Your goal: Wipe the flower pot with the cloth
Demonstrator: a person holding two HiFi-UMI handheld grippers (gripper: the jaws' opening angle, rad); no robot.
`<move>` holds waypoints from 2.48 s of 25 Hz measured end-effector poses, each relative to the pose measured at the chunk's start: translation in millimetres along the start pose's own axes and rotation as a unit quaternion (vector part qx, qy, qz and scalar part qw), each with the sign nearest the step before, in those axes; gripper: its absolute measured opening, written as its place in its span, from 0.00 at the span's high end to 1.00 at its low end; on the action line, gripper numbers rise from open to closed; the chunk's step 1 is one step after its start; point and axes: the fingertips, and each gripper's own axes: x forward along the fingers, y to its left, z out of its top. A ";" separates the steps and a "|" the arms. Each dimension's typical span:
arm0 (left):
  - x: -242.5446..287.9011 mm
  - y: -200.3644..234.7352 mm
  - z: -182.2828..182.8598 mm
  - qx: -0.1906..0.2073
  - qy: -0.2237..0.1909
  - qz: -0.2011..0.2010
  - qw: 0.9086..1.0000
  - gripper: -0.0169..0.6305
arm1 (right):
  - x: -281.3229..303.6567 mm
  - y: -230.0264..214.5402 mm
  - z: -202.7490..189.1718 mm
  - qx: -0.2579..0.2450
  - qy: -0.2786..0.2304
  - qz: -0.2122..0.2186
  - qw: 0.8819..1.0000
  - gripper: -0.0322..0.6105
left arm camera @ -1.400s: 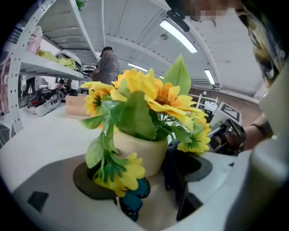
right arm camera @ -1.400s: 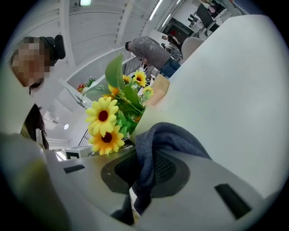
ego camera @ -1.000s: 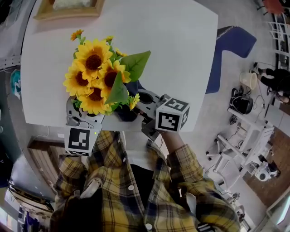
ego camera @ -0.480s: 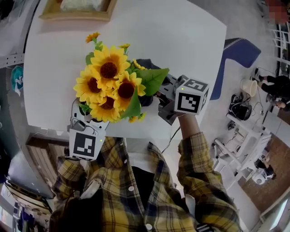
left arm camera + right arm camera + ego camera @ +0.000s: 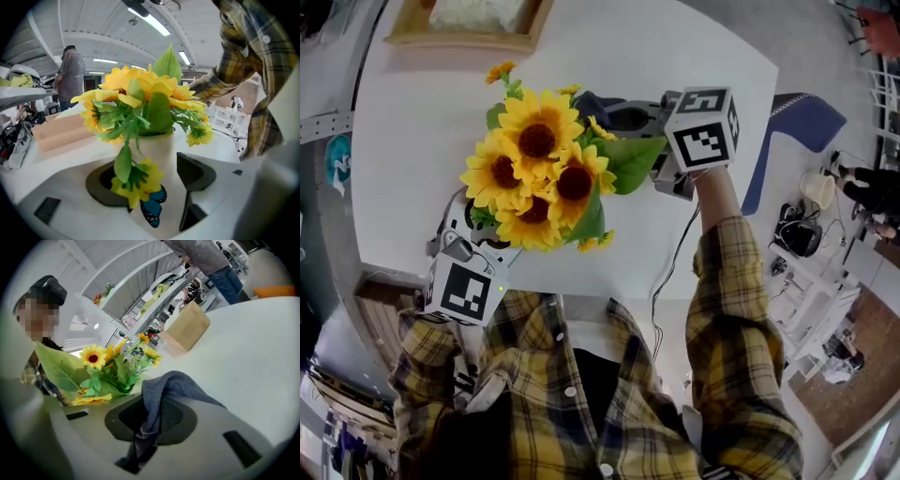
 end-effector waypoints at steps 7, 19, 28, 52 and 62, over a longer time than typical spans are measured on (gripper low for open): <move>2.7 17.8 -8.0 0.015 0.002 0.002 1.000 0.46 | 6.4 -5.4 0.7 -0.023 0.059 0.007 0.998 0.89; 7.7 19.4 -18.7 0.084 0.026 -0.042 0.995 0.46 | 39.7 -21.5 34.0 -0.064 0.127 0.041 0.989 0.89; 23.8 17.5 -23.5 0.143 0.035 -0.122 0.982 0.46 | 46.2 -28.3 20.0 -0.034 0.191 0.081 0.978 0.90; -94.8 -32.4 115.5 -0.165 -0.214 -0.028 0.962 0.64 | -172.2 116.1 17.9 -0.130 -0.274 -0.216 0.928 0.89; -153.0 -83.6 210.9 -0.114 -0.299 0.031 0.947 0.89 | -203.8 254.0 -10.7 -0.188 -0.346 -0.304 0.867 0.89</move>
